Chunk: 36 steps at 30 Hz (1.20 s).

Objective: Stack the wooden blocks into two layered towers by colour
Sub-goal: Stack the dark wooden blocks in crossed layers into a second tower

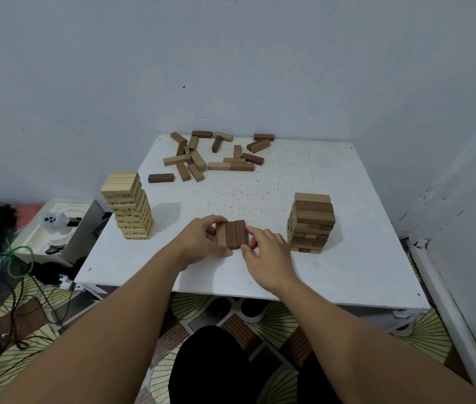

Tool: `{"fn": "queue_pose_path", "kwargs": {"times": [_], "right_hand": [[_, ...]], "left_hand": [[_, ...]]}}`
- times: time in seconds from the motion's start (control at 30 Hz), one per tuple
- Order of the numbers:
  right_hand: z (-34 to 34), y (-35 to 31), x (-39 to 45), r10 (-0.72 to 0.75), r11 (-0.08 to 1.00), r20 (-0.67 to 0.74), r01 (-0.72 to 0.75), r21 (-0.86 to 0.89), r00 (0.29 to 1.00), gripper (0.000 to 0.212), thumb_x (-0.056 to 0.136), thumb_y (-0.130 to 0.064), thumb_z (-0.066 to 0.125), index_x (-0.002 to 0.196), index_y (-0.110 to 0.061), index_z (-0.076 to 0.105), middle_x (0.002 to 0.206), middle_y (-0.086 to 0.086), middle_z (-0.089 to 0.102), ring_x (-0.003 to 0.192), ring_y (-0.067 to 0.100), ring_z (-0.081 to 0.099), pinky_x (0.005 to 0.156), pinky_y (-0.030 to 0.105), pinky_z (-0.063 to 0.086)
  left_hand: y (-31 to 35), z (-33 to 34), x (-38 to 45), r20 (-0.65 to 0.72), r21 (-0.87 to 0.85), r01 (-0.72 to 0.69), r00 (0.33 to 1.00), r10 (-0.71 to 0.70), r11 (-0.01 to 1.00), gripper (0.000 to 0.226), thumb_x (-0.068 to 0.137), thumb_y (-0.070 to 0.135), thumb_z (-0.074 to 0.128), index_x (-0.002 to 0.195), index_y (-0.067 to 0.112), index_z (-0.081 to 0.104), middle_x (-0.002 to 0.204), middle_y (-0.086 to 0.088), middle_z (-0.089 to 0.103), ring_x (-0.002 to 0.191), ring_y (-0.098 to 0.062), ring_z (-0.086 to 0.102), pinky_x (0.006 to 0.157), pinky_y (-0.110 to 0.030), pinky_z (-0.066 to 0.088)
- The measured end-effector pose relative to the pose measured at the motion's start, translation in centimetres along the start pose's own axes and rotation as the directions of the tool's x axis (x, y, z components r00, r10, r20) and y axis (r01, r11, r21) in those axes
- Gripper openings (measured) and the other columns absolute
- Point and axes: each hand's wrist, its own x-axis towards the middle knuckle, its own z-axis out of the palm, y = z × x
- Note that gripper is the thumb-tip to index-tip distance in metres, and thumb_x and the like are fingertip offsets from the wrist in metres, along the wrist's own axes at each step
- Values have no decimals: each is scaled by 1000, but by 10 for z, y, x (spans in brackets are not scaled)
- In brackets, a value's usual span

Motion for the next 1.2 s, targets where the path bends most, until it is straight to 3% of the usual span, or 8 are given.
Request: {"fn": "queue_pose_path", "kwargs": {"times": [0.3, 0.47, 0.63, 0.73, 0.87, 0.93, 1.2], "right_hand": [[-1, -1, -1, 19, 1000, 13, -19, 6, 1000, 48, 100, -31, 59, 148, -28, 49, 104, -12, 56, 107, 17, 46, 106, 38, 39], [-6, -8, 6, 73, 997, 112, -72, -11, 991, 69, 100, -31, 56, 162, -29, 25, 106, -11, 50, 114, 23, 44, 111, 42, 35], [-10, -10, 8, 84, 996, 124, -86, 12, 989, 59, 96, -25, 57, 152, -33, 39, 101, -10, 52, 109, 23, 44, 105, 42, 38], [-12, -11, 6, 89, 995, 119, -93, 27, 989, 58, 95, -26, 59, 149, -32, 38, 99, -10, 54, 113, 24, 45, 104, 42, 40], [-16, -17, 11, 129, 992, 195, -127, -22, 972, 77, 94, -32, 60, 161, -32, 21, 124, 0, 55, 124, 31, 41, 111, 48, 35], [-18, -21, 14, 146, 989, 227, -136, -59, 963, 75, 93, -33, 59, 160, -34, 23, 131, 3, 53, 127, 33, 39, 112, 49, 34], [-28, -24, 20, 149, 989, 297, -133, -71, 943, 70, 91, -30, 64, 153, -33, 32, 117, -2, 56, 125, 31, 44, 107, 48, 40]], "left_hand": [[-2, 1, -2, 0, -18, -25, 1000, 25, 1000, 72, 73, 13, 92, 136, 29, 61, 109, -7, 64, 91, -16, 59, 74, -25, 45], [-2, 1, -2, 6, -7, -32, 999, 32, 999, 72, 72, 13, 93, 135, 30, 61, 111, -6, 60, 91, -16, 55, 73, -25, 43], [-5, 1, 1, 7, 14, -33, 999, 33, 999, 75, 70, 16, 95, 136, 30, 62, 115, -8, 57, 94, -16, 53, 75, -26, 43], [-5, 1, 2, 8, 5, -27, 1000, 27, 1000, 79, 70, 15, 94, 139, 31, 61, 118, -9, 56, 95, -17, 52, 77, -27, 42], [-6, 0, 2, 15, -1, -26, 1000, 26, 1000, 80, 71, 13, 94, 142, 31, 60, 117, -7, 55, 96, -16, 52, 78, -28, 43], [-5, -1, 2, 20, -1, -33, 999, 33, 999, 77, 71, 12, 93, 139, 31, 61, 117, -8, 55, 95, -16, 52, 76, -27, 43], [-6, -1, 2, 21, 18, -58, 998, 57, 998, 71, 71, 16, 94, 132, 32, 63, 112, -7, 58, 94, -17, 54, 76, -26, 44]]}}
